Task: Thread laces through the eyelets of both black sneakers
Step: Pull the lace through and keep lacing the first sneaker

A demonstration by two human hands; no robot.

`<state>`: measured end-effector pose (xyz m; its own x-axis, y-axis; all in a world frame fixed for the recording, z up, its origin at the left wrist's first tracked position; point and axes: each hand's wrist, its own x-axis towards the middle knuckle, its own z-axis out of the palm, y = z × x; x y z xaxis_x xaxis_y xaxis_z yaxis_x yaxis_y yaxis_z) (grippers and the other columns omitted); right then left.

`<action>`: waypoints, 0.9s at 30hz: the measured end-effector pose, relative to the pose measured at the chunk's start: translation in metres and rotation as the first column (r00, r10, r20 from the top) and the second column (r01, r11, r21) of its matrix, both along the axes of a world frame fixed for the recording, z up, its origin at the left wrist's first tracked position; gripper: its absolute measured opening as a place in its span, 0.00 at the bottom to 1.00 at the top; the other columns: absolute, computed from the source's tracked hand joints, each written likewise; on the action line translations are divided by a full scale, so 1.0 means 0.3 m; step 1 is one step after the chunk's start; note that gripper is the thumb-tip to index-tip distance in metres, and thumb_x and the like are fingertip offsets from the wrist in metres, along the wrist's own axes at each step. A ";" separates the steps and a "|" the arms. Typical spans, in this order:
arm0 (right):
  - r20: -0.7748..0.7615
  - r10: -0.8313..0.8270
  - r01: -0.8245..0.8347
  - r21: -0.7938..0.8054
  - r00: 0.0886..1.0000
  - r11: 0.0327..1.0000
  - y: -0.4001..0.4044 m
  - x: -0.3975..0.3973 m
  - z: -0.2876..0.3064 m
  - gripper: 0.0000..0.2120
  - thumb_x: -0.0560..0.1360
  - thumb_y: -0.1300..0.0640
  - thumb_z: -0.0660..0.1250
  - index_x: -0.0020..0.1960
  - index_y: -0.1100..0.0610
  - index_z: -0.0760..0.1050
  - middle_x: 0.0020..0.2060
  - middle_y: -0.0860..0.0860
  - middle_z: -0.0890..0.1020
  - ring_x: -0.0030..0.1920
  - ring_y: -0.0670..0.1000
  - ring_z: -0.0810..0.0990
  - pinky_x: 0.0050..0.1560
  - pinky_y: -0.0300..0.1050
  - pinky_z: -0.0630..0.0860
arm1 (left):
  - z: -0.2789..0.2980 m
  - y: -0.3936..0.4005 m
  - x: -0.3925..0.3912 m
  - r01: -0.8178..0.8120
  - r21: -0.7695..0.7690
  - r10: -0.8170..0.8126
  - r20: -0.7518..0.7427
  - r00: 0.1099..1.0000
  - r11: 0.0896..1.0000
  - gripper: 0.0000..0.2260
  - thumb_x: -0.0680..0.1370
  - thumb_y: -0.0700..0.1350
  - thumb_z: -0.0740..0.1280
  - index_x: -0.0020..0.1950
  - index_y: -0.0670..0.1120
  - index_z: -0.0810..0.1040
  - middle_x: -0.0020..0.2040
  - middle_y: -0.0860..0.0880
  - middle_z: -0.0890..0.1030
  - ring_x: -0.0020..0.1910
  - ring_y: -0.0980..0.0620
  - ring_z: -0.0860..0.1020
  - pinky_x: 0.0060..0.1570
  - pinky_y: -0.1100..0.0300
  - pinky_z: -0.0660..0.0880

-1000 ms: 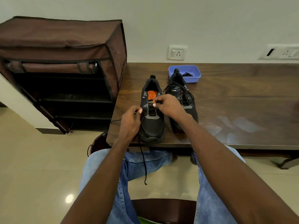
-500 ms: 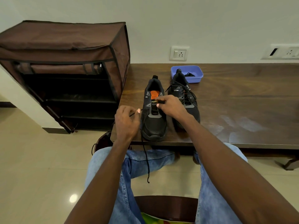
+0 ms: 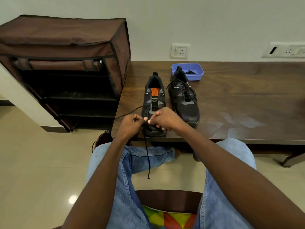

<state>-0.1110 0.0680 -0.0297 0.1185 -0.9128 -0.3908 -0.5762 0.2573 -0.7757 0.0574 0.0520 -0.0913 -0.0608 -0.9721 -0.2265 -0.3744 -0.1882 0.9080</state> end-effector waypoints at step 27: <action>0.608 -0.378 0.369 0.146 0.698 0.918 -0.071 -0.140 0.091 0.12 0.83 0.56 0.61 0.43 0.58 0.77 0.30 0.49 0.75 0.27 0.46 0.71 0.25 0.37 0.68 | -0.015 -0.024 0.007 -0.431 -0.026 0.430 -0.042 0.902 0.902 0.04 0.78 0.49 0.70 0.50 0.50 0.80 0.45 0.52 0.79 0.44 0.54 0.79 0.42 0.61 0.75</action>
